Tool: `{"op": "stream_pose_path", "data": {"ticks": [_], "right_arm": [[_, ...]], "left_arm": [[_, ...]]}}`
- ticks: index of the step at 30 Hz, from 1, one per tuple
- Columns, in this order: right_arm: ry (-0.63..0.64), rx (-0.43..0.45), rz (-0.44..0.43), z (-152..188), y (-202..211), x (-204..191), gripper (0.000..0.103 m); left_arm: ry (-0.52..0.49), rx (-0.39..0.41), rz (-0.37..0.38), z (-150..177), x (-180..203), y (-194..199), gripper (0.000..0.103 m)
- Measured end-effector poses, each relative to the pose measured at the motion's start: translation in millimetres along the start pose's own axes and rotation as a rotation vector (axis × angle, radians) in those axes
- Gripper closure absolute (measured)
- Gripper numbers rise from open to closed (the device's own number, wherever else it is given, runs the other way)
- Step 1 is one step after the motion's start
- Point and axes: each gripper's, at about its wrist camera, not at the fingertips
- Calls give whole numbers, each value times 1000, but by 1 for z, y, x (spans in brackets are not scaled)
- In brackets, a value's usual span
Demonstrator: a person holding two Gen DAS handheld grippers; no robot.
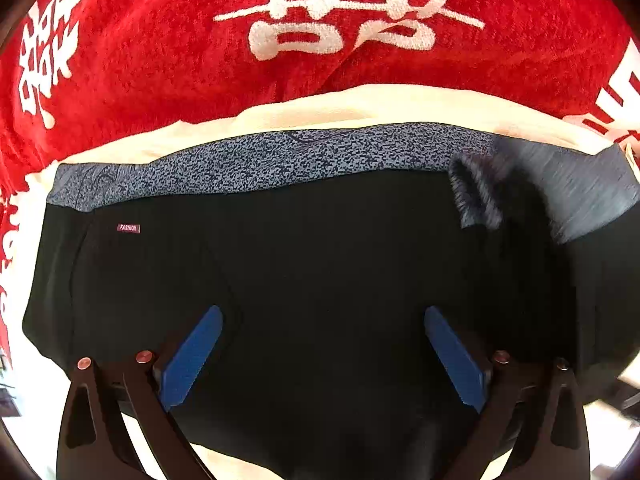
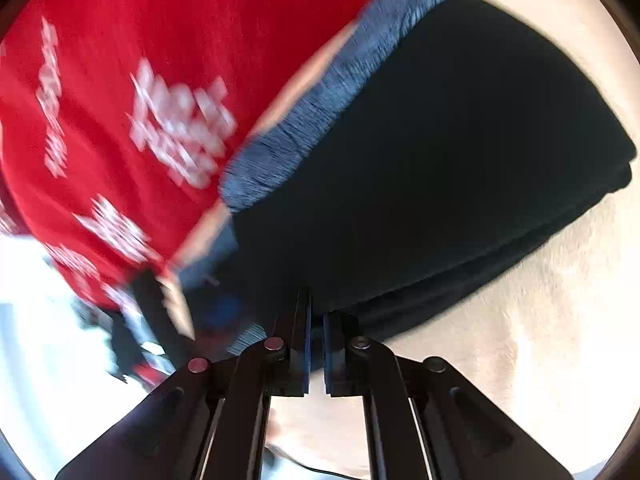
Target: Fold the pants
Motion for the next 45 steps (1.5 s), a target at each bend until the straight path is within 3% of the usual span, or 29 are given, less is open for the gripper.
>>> {"op": "stream_pose_path", "data": {"ticks": [2,4,6,8,11,14,15,16,17,21,24,25,28,34,39,45], "right_arm": [[45,-25,58,5,-18,3,98],[63,-26,47,5,-19,2,93],[111,-93,48,5,-15,-8,82],[207,-172,74,12,-3,-25,60],[340,-98,58,9,39,-39,60],[298,80,166,-34,88,-18,60],[269,96,187,-47,95,-9,61],[239,108,202,-66,99,1,76],[236,113,206,-78,100,6,88],[291,72,241,-107,76,-2,88],[303,21,293,-109,54,9,88],[296,11,293,-107,51,16,88],[279,18,277,-97,48,29,88],[228,38,223,-84,62,38,88],[237,19,251,-79,57,35,88],[219,53,232,-76,60,40,88]], "left_arm": [[-2,-26,-8,-3,-4,1,1],[-12,-27,-29,-6,-10,7,1],[-19,-8,-46,-8,-17,17,1],[-25,5,-46,-12,-23,28,1],[-32,40,-30,-21,-21,47,1],[-54,64,24,-33,-2,66,1],[-61,67,40,-35,6,70,1],[-69,72,64,-38,14,76,1],[-80,78,91,-41,28,79,1],[-135,50,159,-47,78,76,1],[-160,-23,86,-36,97,50,1],[-156,-60,84,-30,97,39,0],[-62,-98,171,-24,79,28,0],[-153,-119,147,-38,87,30,0],[-165,-83,149,-44,89,28,0],[-81,-56,174,-35,84,24,0]]}}
Point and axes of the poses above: each gripper's, at about its wrist camera, not at the fingertips, and y roughly against the way its jaws point, x to its right, z to its underside, and after that the axes turned 11 degrees about -z, right-handed
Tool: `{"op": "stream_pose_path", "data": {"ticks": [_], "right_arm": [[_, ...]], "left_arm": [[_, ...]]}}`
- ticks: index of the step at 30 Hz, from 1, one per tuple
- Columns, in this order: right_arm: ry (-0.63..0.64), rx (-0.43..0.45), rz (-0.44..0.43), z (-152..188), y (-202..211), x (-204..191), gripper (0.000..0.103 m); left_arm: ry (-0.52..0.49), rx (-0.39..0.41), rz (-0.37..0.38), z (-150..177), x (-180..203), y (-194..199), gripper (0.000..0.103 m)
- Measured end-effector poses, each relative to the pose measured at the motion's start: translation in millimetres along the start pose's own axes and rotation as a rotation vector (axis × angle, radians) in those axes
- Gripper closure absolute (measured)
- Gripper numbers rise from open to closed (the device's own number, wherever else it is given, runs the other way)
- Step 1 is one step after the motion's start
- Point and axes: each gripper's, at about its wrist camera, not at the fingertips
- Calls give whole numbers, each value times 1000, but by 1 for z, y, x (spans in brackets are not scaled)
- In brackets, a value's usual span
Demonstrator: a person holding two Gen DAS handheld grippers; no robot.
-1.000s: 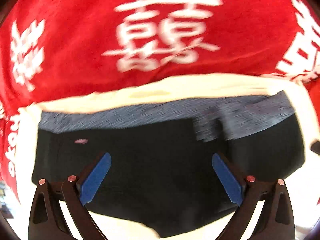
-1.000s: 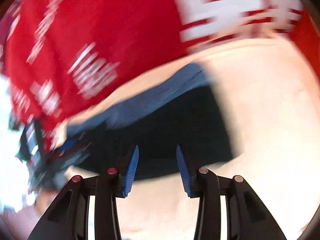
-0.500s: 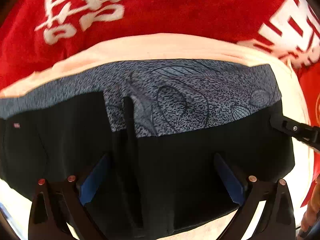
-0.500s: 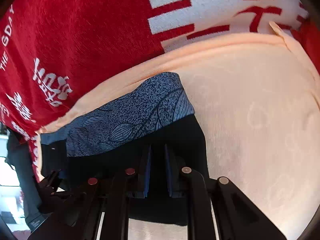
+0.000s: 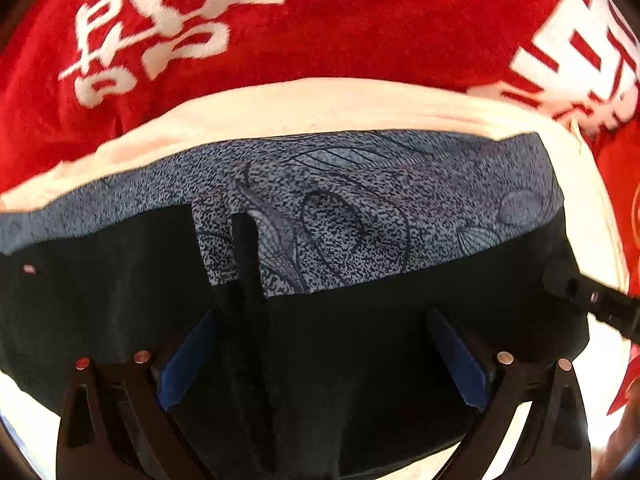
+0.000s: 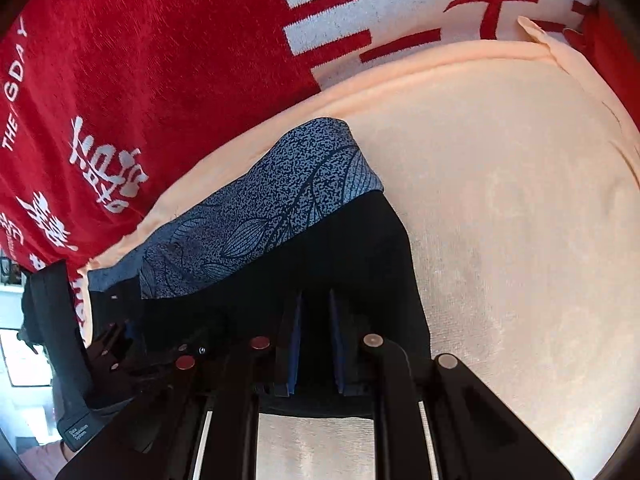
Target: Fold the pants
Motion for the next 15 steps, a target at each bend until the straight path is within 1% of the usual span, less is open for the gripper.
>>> {"op": "stream_pose_path", "data": {"ticks": [2,4,6,8,11,14,15], "right_arm": [[4,4,8,0,-2,-1,88],[2,4,23,0,-2,-3,87],[-15,10,21,1,-2,-3,82],[-30,14,6,1,-3,-6,73],[-23,9,-9,2,-1,-13,53],[18,-6,19,8,0,-28,44],[26,-7,29,11,1,-32,43]], "left_arm": [[3,-25,-18,-3,1,0,0],[18,-39,-18,-9,1,-2,0],[17,-32,-9,-11,0,-2,0],[7,-24,14,-10,-5,-1,0],[7,-21,21,-3,-22,6,0],[9,13,4,12,-43,20,0],[15,23,-1,17,-52,24,0]]}}
Point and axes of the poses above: each gripper's, at about its wrist camera, not at the fingertips, and y roughly against the way its jaws point, x to its right, z to its underside, and after that the axes turned 11 degrees about -z, right-handed
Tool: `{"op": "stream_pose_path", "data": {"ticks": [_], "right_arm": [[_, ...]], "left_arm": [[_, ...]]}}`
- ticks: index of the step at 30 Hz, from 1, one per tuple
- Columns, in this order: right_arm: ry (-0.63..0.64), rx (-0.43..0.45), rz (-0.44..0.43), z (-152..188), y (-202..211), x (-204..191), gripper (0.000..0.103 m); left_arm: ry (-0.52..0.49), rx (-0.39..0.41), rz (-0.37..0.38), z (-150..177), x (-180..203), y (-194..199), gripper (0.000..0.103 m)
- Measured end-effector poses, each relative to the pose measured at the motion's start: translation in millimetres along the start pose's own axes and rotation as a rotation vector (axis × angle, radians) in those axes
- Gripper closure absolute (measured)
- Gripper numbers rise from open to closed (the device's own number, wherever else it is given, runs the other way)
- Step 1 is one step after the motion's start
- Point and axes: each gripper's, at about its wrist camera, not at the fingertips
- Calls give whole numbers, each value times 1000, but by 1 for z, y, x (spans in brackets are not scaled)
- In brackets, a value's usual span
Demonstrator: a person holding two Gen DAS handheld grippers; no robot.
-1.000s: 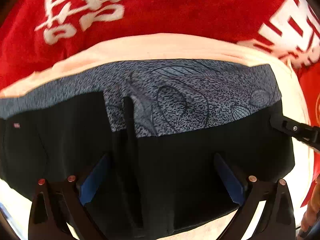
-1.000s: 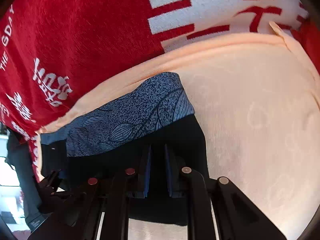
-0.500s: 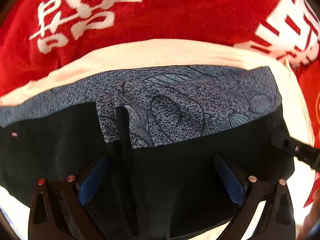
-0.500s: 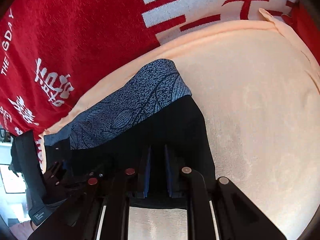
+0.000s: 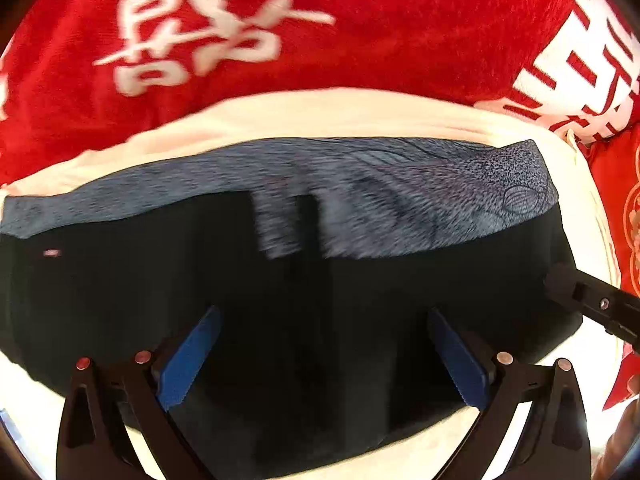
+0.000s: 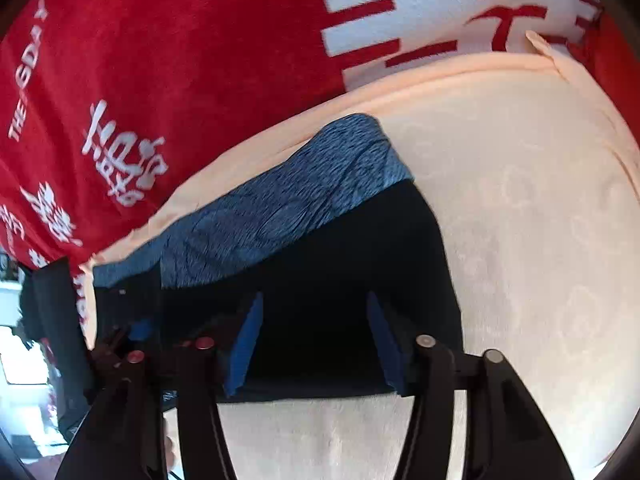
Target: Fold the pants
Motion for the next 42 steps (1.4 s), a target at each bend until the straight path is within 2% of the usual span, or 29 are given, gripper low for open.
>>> {"op": "stream_pose_path", "data": {"ticks": [5,9,13,19,23,31,38,42], "right_arm": [[19,-11,39,22,8,-21,26],[50,-30,71,43,10,-39,24],[110,-45,121,55,5,-58,20],[251,-90,168,59,-17,-100,18],[288,-130,161,59,-37,-123,17],[358,-196,153,63,-73,-160,17],[403,-289,200,76,-106,-167,17],[366,-291,209,78,-108,-159,16]], "left_arm": [[5,-11,12,20,-37,14,0],[13,14,-11,35,-59,28,0],[52,3,-52,46,-81,34,0],[108,-71,-114,58,-120,17,0],[149,-109,-156,64,-143,7,0],[212,-141,-189,77,-180,-2,0],[265,-162,-185,85,-207,-11,0],[279,-162,-186,91,-219,-14,0]]}}
Point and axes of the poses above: each gripper's, at about its wrist camera, not at the fingertips, and y roughly against the way its jaws point, x to its right, z to its underside, and after that the axes turned 11 degrees about -z, right-handed
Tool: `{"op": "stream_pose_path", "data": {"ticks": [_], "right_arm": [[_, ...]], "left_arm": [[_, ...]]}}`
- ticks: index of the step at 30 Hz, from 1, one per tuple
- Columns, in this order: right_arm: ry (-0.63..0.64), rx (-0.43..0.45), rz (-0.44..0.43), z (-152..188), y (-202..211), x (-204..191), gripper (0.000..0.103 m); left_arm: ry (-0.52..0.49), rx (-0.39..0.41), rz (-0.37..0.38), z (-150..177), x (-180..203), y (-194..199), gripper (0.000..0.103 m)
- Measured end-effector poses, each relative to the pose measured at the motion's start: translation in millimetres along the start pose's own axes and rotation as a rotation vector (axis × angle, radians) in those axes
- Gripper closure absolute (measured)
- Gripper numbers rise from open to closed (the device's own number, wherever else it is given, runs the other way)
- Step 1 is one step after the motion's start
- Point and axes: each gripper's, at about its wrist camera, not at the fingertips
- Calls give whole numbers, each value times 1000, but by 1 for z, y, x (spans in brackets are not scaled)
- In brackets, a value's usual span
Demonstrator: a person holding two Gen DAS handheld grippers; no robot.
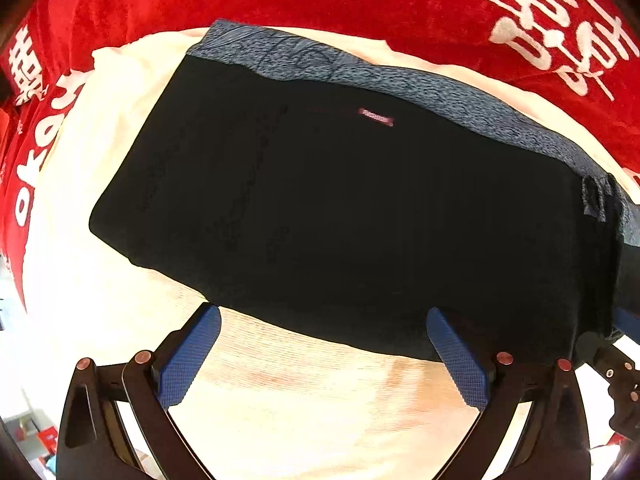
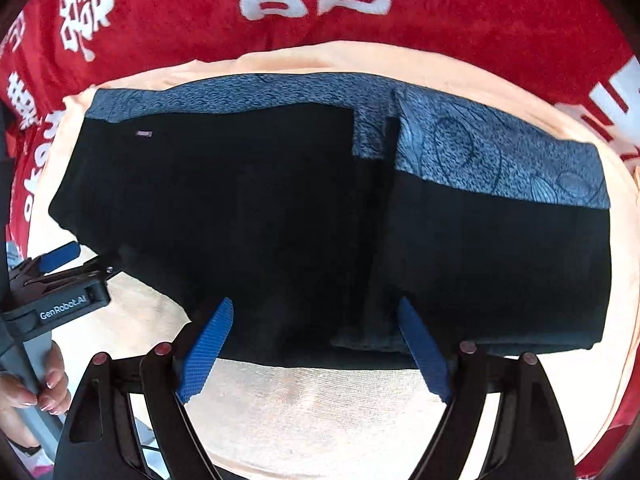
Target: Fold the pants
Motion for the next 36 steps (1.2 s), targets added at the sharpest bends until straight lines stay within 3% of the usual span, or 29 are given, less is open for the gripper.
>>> {"op": "stream_pose_path", "data": {"ticks": [18,26,30,31,33,34,36], "right_arm": [[22,-4,31,4,-1,-3,12],[26,-5,50,2,5,-10,12],[13,35,18,3,16,-13,12],[20,40,4,4,18,-16,15],[69,58,-12,2,21,-27,39],[97,57,-8,1,19,-32,62],[144,26,-6,-2,10,-42,65]], "left_arm": [[6,-40,-14,17,-18,-41,0],[40,-39,17,13,-30,-34,0],[116,5,69,16,-60,-17,0],[137,18,87,20,-72,-13,0],[184,30,134,18,-90,-11,0],[205,29,166,17,-99,-12,0],[244,33,218,17,-115,-15,0]]}}
Point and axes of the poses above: each gripper's, at about its wrist camera, not at the fingertips, and y roughly against the way its jaws point, x to its right, z to its underside, and after that the axes turned 11 degrees about -z, right-handed
